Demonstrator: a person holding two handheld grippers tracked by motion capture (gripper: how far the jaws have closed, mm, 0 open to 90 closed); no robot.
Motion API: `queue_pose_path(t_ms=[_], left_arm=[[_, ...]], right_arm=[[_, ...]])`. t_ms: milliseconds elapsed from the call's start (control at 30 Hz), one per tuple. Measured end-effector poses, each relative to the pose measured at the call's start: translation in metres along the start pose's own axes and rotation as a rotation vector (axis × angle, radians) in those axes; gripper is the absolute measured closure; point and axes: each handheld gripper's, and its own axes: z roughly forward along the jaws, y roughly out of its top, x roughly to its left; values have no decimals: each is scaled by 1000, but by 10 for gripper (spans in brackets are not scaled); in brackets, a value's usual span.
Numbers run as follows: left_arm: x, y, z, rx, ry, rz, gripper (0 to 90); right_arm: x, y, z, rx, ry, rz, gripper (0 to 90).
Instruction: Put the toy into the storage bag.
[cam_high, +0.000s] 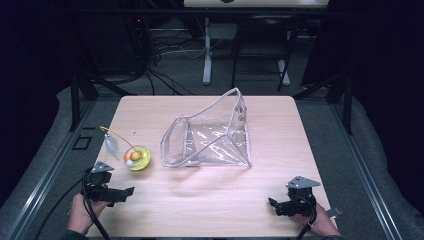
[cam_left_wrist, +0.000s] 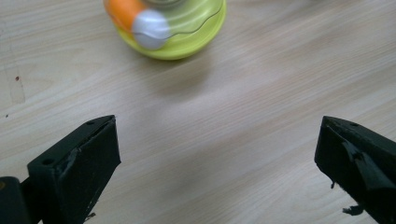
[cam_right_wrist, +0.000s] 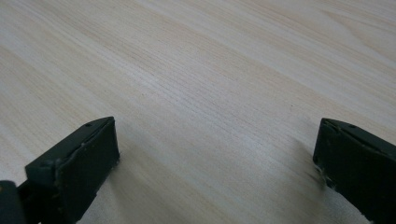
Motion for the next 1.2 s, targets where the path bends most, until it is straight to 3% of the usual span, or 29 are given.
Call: queue_pose_path(t_ms=[100, 467, 867, 1200], left_arm=[[-6, 5, -4, -17, -9, 27, 2], [-16, 13, -9, -47, -46, 48, 3], [-12, 32, -22, -131, -73, 42, 1], [-12, 53, -27, -197, -71, 48, 1]], right_arm=[[0, 0, 0, 0, 0, 0, 0], [0, 0, 0, 0, 1, -1, 0], [0, 0, 0, 4, 0, -2, 0], [0, 0, 0, 4, 0, -2, 0]])
